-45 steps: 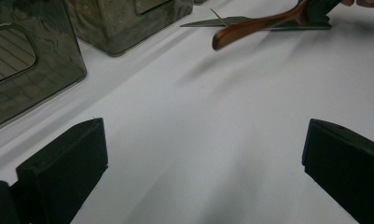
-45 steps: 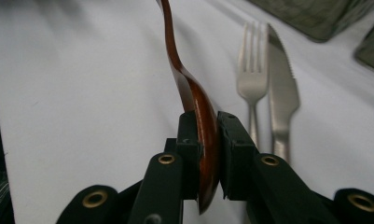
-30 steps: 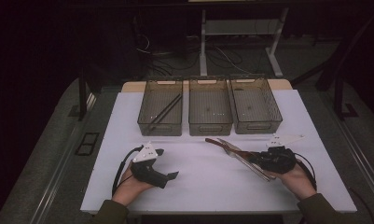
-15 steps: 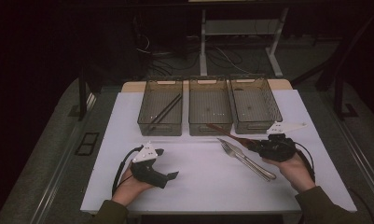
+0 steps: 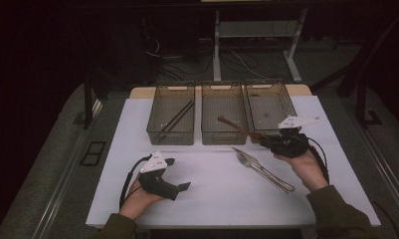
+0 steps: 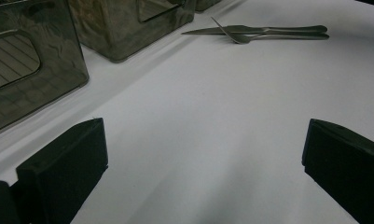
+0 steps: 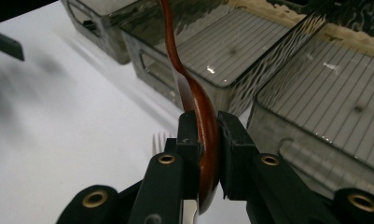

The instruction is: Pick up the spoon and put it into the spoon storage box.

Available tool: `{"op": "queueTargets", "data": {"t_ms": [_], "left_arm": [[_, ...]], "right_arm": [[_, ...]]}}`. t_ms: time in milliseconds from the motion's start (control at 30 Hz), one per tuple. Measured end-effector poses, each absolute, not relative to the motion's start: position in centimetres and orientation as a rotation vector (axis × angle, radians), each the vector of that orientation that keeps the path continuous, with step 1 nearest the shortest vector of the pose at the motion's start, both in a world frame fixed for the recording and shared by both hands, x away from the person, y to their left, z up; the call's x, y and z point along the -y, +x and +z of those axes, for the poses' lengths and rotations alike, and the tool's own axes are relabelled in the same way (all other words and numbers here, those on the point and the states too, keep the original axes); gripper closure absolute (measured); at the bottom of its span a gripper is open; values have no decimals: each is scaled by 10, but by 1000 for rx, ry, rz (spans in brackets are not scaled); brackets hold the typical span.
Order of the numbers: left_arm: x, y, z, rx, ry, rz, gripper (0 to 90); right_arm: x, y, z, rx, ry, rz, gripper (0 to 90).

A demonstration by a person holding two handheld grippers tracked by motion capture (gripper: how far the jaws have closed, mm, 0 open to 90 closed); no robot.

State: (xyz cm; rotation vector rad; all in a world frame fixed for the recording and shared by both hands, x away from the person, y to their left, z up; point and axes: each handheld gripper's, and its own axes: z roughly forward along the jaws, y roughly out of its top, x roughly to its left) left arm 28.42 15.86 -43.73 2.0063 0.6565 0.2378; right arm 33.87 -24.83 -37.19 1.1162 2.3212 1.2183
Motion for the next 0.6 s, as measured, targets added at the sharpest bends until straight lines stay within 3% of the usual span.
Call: {"op": "queueTargets", "data": {"t_ms": [600], "left_arm": [[-158, 283, -436, -659, 1998, 245, 0]], "right_arm": [[221, 394, -365, -2262, 1202, 1158, 786]]}}
